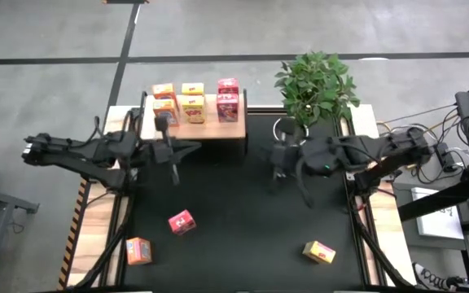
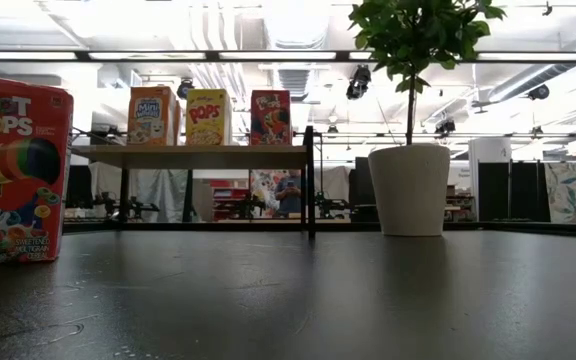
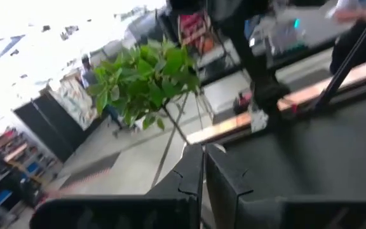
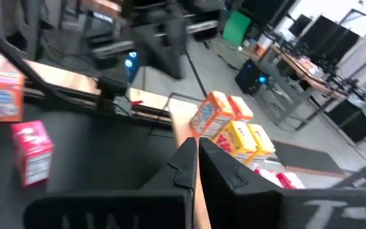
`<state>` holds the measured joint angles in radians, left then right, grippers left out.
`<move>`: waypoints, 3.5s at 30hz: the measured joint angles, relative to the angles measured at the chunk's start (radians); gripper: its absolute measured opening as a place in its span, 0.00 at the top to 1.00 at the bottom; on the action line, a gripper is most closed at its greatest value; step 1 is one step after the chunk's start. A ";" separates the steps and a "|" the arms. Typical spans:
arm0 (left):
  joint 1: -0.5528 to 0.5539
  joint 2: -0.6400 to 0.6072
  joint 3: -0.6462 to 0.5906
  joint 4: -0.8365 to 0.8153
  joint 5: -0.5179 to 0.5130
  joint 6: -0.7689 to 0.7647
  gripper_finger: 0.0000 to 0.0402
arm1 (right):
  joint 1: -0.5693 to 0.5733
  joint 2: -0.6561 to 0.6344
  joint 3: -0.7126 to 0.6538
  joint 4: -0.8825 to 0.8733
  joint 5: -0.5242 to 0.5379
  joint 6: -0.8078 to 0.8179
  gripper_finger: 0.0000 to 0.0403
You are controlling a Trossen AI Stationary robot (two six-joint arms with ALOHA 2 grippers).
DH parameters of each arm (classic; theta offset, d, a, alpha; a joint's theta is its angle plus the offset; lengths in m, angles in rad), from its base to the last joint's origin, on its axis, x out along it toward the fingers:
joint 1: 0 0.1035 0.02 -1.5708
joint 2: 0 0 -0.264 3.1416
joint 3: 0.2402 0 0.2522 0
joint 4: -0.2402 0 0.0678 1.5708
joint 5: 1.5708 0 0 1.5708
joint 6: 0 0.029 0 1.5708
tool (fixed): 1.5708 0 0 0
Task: Stack cereal on shelf
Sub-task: Adjust the red cereal box
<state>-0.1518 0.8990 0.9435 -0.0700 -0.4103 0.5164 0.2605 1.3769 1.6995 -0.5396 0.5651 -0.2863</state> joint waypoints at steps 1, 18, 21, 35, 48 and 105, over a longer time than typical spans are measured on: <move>0.014 0.019 0.037 -0.043 0.000 0.000 1.00 | 0.014 -0.025 -0.039 0.021 0.004 0.006 0.98; 0.526 0.353 0.435 -0.382 0.358 0.055 1.00 | 0.068 -0.339 -0.542 0.290 0.004 0.034 0.98; 0.606 0.423 0.468 -0.382 0.445 0.069 1.00 | 0.069 -0.370 -0.593 0.323 0.004 0.033 0.98; 0.824 0.713 0.674 -0.456 0.479 0.078 1.00 | 0.068 -0.448 -0.725 0.403 0.005 0.028 0.98; 0.857 0.778 0.697 -0.489 0.504 0.078 1.00 | 0.068 -0.447 -0.740 0.404 0.005 0.032 0.98; 0.854 0.752 0.698 -0.569 0.507 0.095 1.00 | 0.068 -0.446 -0.740 0.396 0.005 0.024 0.98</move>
<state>0.7021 1.6512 1.6415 -0.6392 0.0967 0.6110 0.3286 0.9306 0.9592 -0.1436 0.5701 -0.2619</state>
